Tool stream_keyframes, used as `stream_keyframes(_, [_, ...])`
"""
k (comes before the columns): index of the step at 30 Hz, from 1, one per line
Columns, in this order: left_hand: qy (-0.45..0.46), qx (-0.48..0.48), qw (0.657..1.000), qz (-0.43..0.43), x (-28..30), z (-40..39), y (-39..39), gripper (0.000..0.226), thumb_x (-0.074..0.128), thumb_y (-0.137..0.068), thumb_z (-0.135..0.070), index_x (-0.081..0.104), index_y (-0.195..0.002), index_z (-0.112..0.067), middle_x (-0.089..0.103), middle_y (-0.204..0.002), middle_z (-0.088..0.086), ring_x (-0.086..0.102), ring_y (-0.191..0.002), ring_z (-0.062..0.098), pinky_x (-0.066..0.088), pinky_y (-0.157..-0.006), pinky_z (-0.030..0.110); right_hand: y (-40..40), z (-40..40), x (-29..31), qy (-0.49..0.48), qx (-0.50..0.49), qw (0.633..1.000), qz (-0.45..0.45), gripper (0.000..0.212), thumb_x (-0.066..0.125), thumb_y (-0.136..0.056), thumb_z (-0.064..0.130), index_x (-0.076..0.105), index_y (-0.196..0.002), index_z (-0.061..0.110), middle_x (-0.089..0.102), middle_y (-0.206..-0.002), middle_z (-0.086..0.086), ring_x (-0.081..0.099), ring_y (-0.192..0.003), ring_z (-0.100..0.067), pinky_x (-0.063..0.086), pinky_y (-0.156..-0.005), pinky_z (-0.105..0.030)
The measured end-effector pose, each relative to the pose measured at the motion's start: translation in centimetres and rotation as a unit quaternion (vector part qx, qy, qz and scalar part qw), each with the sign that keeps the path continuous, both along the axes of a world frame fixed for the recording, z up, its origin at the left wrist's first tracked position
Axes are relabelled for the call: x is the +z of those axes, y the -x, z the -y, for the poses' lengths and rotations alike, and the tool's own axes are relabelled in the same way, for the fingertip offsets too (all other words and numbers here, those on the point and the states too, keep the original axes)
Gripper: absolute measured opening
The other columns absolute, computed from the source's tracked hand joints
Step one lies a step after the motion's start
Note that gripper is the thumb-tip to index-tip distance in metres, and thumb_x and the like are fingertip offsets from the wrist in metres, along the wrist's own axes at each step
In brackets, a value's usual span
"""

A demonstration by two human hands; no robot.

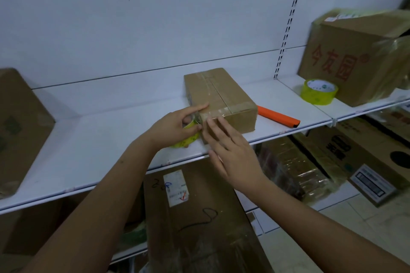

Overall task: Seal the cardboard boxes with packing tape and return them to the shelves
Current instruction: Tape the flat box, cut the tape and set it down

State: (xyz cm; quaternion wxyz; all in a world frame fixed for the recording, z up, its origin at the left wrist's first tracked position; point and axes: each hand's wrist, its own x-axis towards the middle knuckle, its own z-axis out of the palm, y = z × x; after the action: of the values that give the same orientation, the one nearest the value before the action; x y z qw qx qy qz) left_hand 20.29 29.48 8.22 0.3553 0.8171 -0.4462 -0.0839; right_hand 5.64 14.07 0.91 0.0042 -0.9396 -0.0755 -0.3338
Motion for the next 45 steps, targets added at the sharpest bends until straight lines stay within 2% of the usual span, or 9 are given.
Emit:
stream_keyframes(3, [-0.009, 0.002, 1.0, -0.005, -0.3, 0.0, -0.1, 0.057, 0.061, -0.098, -0.03, 0.038, -0.147, -0.048, 0.06, -0.081, -0.014, 0.059, -0.075, -0.013, 0.043, -0.069, 0.011, 1.0, 1.4, 1.2, 0.074, 0.088, 0.993, 0.024, 0.04, 0.044, -0.104, 0.028, 0.059, -0.137, 0.011, 0.045, -0.153, -0.009, 0.035, -0.146, -0.023, 0.026, -0.121, -0.042])
stream_keyframes(8, [-0.015, -0.01, 1.0, -0.017, -0.5, 0.0, -1.1, 0.06, 0.064, -0.095, -0.036, 0.037, -0.146, -0.053, 0.067, -0.117, -0.013, 0.063, -0.103, -0.007, 0.054, -0.092, 0.026, -1.1, 1.1, 2.4, 0.078, 0.041, 0.996, 0.0, 0.052, 0.042, -0.101, 0.021, 0.038, -0.152, 0.008, 0.029, -0.161, -0.011, 0.023, -0.15, -0.027, 0.023, -0.122, -0.045])
stream_keyframes(15, [-0.085, 0.021, 0.996, 0.001, 0.0, -0.3, -0.3, 0.092, 0.075, -0.087, -0.031, 0.015, -0.154, -0.05, 0.054, -0.077, -0.002, 0.051, -0.07, 0.009, 0.051, -0.072, 0.034, -4.5, 0.7, 4.4, 0.05, 0.049, 0.996, 0.059, 0.026, 0.074, -0.085, 0.016, 0.069, -0.11, 0.013, 0.066, -0.109, -0.005, 0.055, -0.093, -0.021, 0.044, -0.075, -0.028])
stream_keyframes(23, [-0.087, 0.03, 0.995, 0.033, 0.0, 0.3, 2.2, 0.09, 0.068, -0.09, -0.045, 0.011, -0.158, -0.035, 0.065, -0.075, -0.01, 0.06, -0.068, 0.003, 0.043, -0.06, 0.018, -3.0, 3.5, 4.7, -0.009, 0.103, 0.992, 0.073, 0.012, 0.066, -0.088, 0.008, 0.071, -0.1, 0.01, 0.066, -0.096, -0.005, 0.055, -0.086, -0.024, 0.045, -0.068, -0.033])
stream_keyframes(28, [-0.083, 0.041, 0.991, 0.097, -0.7, 3.1, 4.7, 0.074, 0.058, -0.094, -0.052, 0.024, -0.156, -0.031, 0.06, -0.08, -0.016, 0.055, -0.075, 0.005, 0.041, -0.061, 0.025, 0.7, 10.8, 4.4, -0.177, -0.103, 0.971, 0.121, 0.028, 0.049, -0.097, 0.018, 0.064, -0.118, 0.008, 0.065, -0.111, -0.011, 0.056, -0.101, -0.028, 0.044, -0.086, -0.036])
stream_keyframes(33, [-0.062, 0.014, 0.997, 0.034, -0.6, 5.6, 5.6, 0.071, 0.058, -0.094, -0.049, 0.025, -0.155, -0.033, 0.064, -0.079, -0.008, 0.061, -0.08, 0.008, 0.052, -0.07, 0.034, 0.1, 17.0, 4.6, -0.316, -0.171, 0.925, -0.123, 0.053, 0.034, -0.103, 0.047, 0.054, -0.14, 0.014, 0.064, -0.13, -0.012, 0.056, -0.118, -0.034, 0.045, -0.094, -0.041])
stream_keyframes(39, [-0.046, -0.029, 0.998, -0.008, -0.4, 8.1, 6.8, 0.064, 0.059, -0.097, -0.043, 0.029, -0.15, -0.024, 0.061, -0.07, -0.023, 0.06, -0.07, 0.002, 0.053, -0.067, 0.03, 0.3, 19.4, 4.4, -0.219, -0.178, 0.928, -0.242, 0.027, 0.066, -0.088, 0.015, 0.06, -0.113, 0.005, 0.065, -0.112, -0.02, 0.06, -0.104, -0.039, 0.045, -0.08, -0.041])
stream_keyframes(42, [-0.04, -0.022, 0.999, -0.019, -0.3, 8.3, 6.8, 0.061, 0.058, -0.097, -0.04, 0.03, -0.15, -0.026, 0.062, -0.073, -0.03, 0.063, -0.068, 0.0, 0.047, -0.059, 0.015, -0.3, 19.5, 4.8, -0.166, -0.277, 0.914, -0.247, 0.028, 0.06, -0.092, 0.017, 0.055, -0.116, 0.003, 0.056, -0.113, -0.021, 0.055, -0.106, -0.039, 0.042, -0.078, -0.041])
stream_keyframes(45, [-0.033, -0.014, 0.999, -0.008, -0.2, 8.1, 6.7, 0.063, 0.061, -0.096, -0.041, 0.035, -0.15, -0.025, 0.063, -0.074, -0.024, 0.063, -0.074, 0.003, 0.054, -0.066, 0.025, 0.5, 18.9, 5.5, -0.161, -0.381, 0.885, -0.214, 0.03, 0.05, -0.096, 0.01, 0.049, -0.123, -0.003, 0.046, -0.125, -0.026, 0.05, -0.112, -0.043, 0.043, -0.085, -0.045])
